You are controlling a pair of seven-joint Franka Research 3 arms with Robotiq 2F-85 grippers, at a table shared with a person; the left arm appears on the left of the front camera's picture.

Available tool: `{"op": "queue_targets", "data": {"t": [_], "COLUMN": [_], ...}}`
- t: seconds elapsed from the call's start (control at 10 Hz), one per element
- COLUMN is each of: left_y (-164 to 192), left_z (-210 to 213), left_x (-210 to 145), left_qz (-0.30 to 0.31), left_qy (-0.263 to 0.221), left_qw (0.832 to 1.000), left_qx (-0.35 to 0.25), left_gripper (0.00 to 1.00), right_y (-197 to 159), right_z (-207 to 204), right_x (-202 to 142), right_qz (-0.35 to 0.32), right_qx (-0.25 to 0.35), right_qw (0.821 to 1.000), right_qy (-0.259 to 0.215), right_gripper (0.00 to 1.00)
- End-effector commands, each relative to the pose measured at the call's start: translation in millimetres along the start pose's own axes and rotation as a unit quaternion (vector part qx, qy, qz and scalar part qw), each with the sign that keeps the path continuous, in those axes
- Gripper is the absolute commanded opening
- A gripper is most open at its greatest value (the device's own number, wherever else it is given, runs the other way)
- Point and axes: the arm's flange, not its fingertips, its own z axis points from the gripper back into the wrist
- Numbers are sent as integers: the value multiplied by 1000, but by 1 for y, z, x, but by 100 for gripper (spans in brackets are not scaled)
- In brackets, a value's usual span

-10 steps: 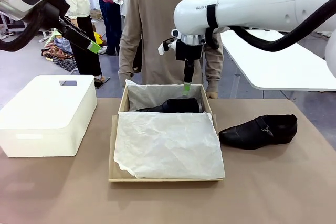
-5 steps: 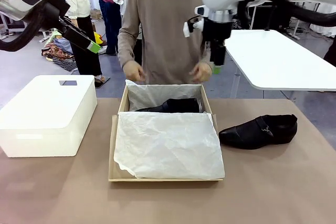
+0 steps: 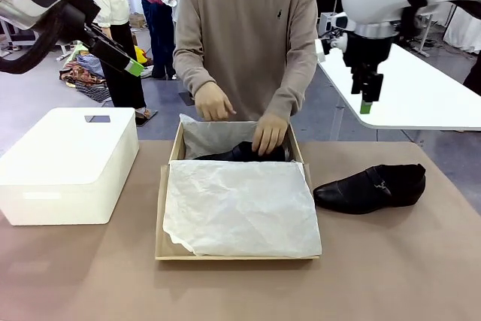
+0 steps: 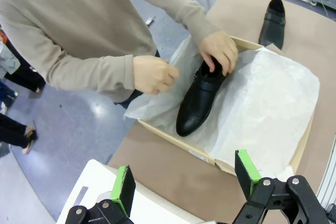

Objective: Pack the shoes into the box.
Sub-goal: Place the other shoe of the Shoes into the Shoes Box.

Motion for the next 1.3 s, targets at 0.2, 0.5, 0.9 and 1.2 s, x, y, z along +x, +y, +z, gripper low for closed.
{"op": "queue_targets", "data": {"t": [0.2, 0.5, 0.9, 1.2], "left_y": [0, 0, 0, 0], "left_z": [1, 1, 1, 1], "left_x": [-1, -1, -1, -1], "left_qz": [2, 2, 2, 2], "left_qy": [-6, -6, -6, -6], "left_qw": [1000, 1000, 1000, 1000], "left_qx": [-6, -6, -6, -6], "left_gripper": [100, 100, 100, 100], "right_y": [3, -1, -1, -1], "right_z": [-24, -21, -21, -21], "right_x": [-32, -29, -29, -29], "right_qz": [3, -12, -12, -12], "right_qx": [5, 10, 10, 10], "right_qw": [1000, 1000, 1000, 1000], "right_qy": [-31, -4, -4, -4], "right_gripper": [100, 100, 100, 100]}}
